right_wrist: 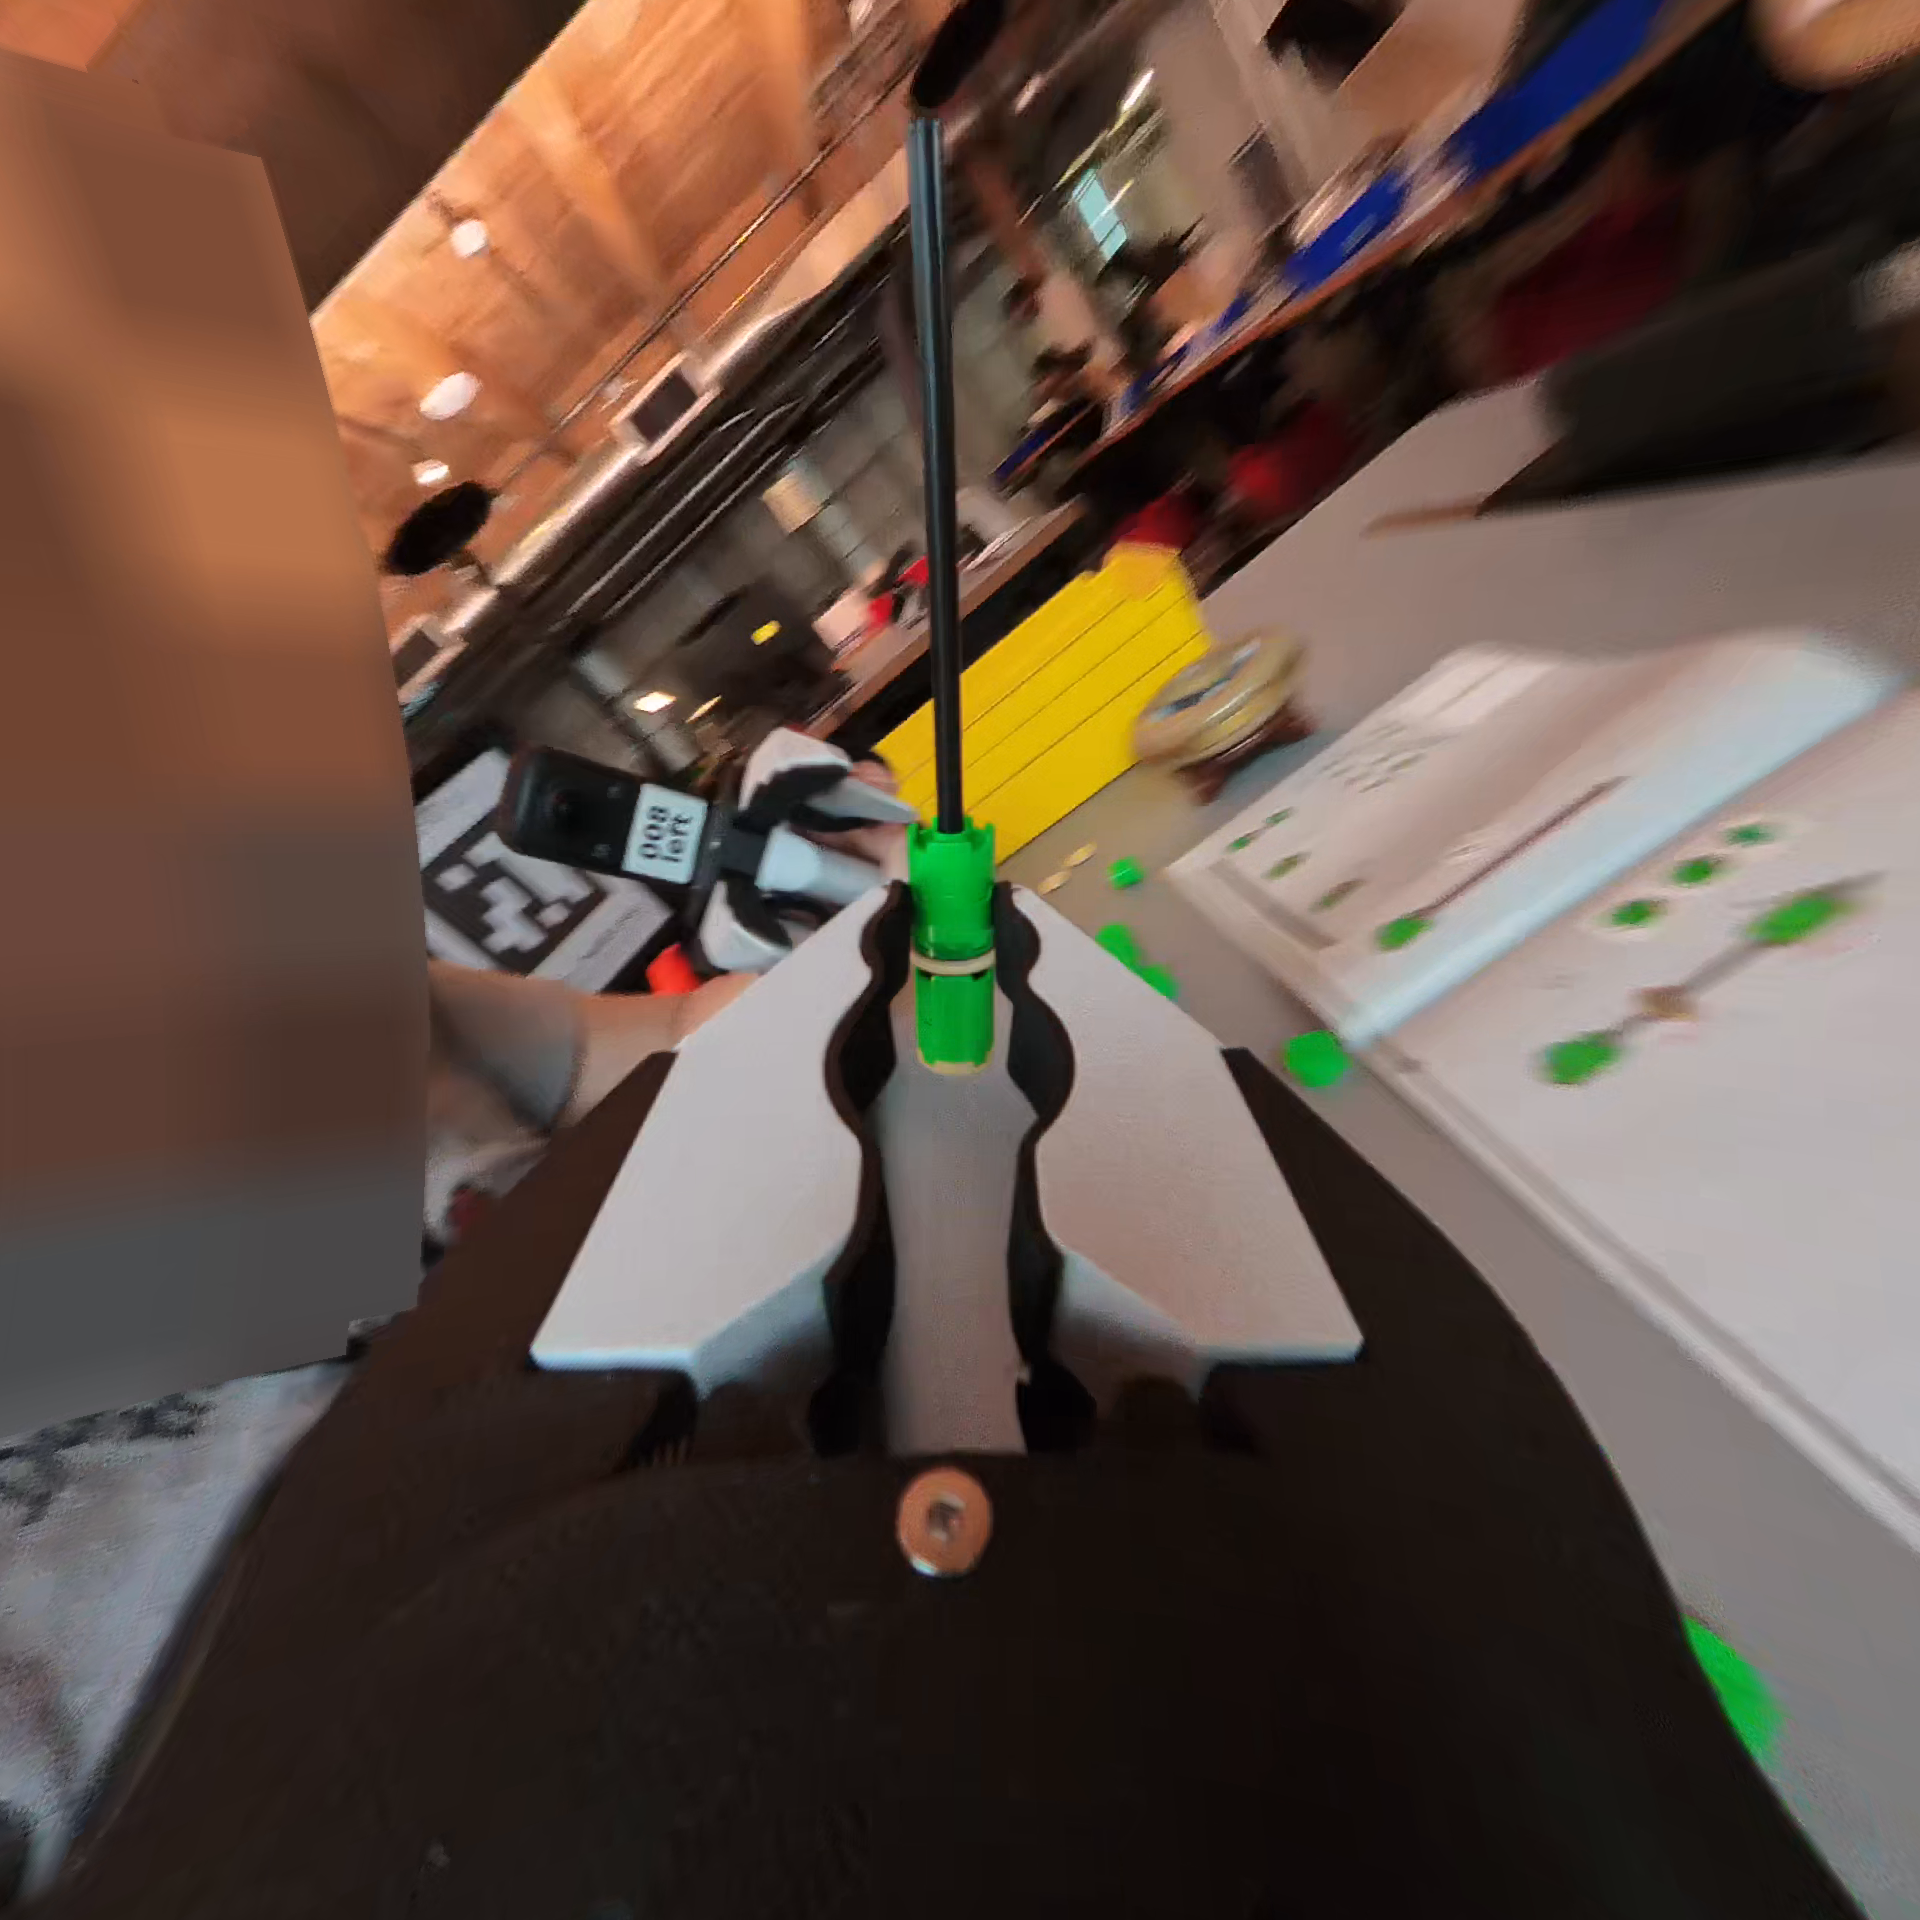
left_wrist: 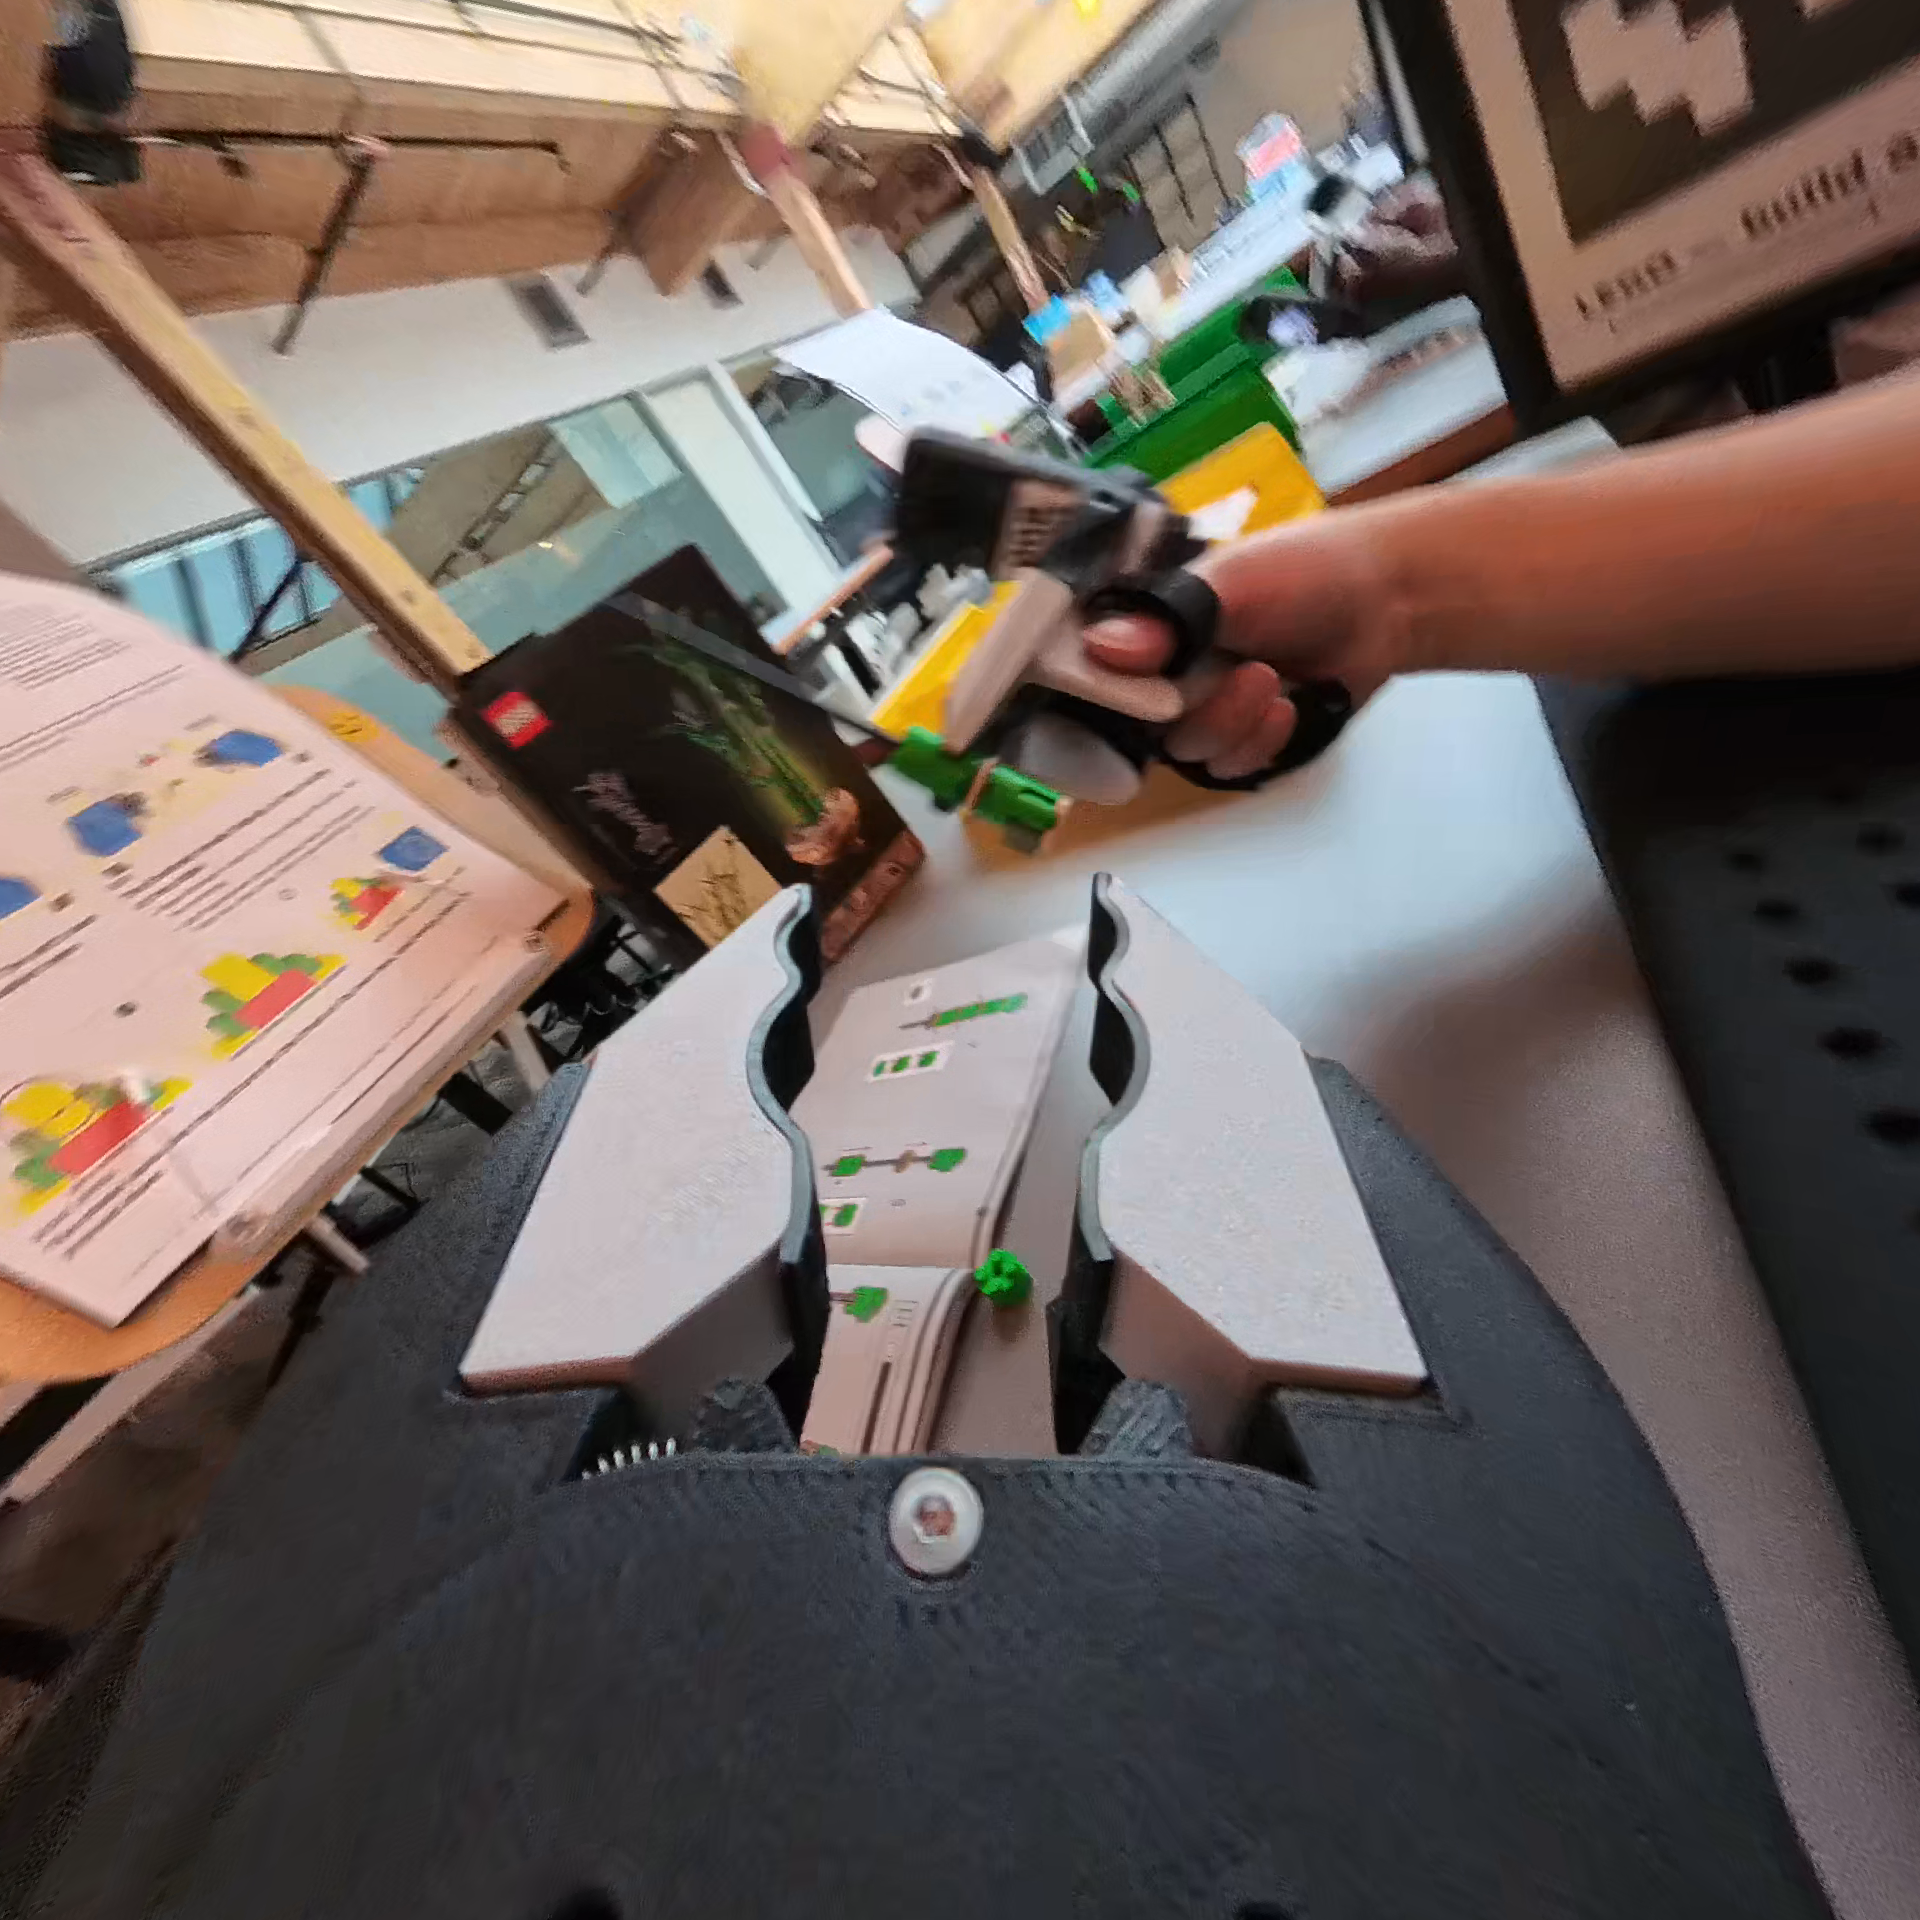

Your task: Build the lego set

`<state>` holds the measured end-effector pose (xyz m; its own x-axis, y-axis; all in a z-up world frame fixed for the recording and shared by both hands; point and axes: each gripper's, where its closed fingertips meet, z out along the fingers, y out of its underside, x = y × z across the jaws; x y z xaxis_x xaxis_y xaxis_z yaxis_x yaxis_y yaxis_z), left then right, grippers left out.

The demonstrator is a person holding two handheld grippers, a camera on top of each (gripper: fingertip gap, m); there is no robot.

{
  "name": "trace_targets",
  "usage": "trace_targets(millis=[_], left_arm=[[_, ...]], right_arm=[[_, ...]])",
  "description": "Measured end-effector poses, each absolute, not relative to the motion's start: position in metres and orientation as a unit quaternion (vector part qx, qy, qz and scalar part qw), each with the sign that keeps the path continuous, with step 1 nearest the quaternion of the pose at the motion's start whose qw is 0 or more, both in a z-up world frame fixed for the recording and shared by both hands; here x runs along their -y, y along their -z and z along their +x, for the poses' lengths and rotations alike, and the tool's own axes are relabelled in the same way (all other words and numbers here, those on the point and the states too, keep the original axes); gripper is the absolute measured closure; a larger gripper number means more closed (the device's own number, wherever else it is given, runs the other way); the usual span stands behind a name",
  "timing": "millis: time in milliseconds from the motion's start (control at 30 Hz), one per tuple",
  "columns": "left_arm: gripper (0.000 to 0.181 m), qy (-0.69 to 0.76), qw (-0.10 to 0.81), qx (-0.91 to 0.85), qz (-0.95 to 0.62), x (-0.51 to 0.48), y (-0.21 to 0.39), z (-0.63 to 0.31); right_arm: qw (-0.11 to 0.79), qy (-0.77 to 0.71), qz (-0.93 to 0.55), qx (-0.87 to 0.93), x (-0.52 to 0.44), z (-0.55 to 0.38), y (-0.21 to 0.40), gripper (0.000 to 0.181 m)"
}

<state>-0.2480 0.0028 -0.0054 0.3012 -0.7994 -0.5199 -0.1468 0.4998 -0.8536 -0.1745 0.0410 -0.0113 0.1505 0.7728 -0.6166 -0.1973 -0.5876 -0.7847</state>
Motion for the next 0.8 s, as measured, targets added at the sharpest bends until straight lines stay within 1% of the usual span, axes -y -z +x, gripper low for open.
trace_targets(millis=[67, 200, 267, 400, 467, 533, 667, 800], left_arm=[[0.132, 0.268, 0.703, -0.48, -0.451, -0.02, -0.015, -0.268], [0.138, 0.301, 0.758, -0.343, -0.466, -0.055, -0.051, -0.321], [0.14, 0.32, 0.779, -0.273, -0.465, -0.068, -0.067, -0.352], [0.143, 0.348, 0.803, -0.179, -0.449, -0.079, -0.088, -0.406], [0.145, 0.336, 0.811, -0.167, -0.45, -0.082, -0.089, -0.42], [0.148, 0.321, 0.813, -0.17, -0.455, -0.086, -0.084, -0.421], [0.15, 0.31, 0.798, -0.206, -0.473, -0.089, -0.07, -0.4], [0.151, 0.298, 0.786, -0.239, -0.486, -0.089, -0.058, -0.381]], right_arm=[[0.446, -0.573, -0.655, 0.207, -0.05, -0.145, 0.008, 0.166], [0.508, -0.534, -0.647, 0.194, -0.059, -0.118, 0.004, 0.166], [0.511, -0.532, -0.64, 0.214, -0.057, -0.127, 0.005, 0.166], [0.482, -0.524, -0.652, 0.262, -0.05, -0.156, 0.019, 0.166], [0.493, -0.505, -0.66, 0.257, -0.054, -0.154, 0.02, 0.166], [0.524, -0.484, -0.665, 0.221, -0.066, -0.138, 0.016, 0.166], [0.582, -0.427, -0.677, 0.144, -0.084, -0.092, 0.011, 0.166], [0.608, -0.408, -0.67, 0.122, -0.087, -0.076, 0.005, 0.166]])
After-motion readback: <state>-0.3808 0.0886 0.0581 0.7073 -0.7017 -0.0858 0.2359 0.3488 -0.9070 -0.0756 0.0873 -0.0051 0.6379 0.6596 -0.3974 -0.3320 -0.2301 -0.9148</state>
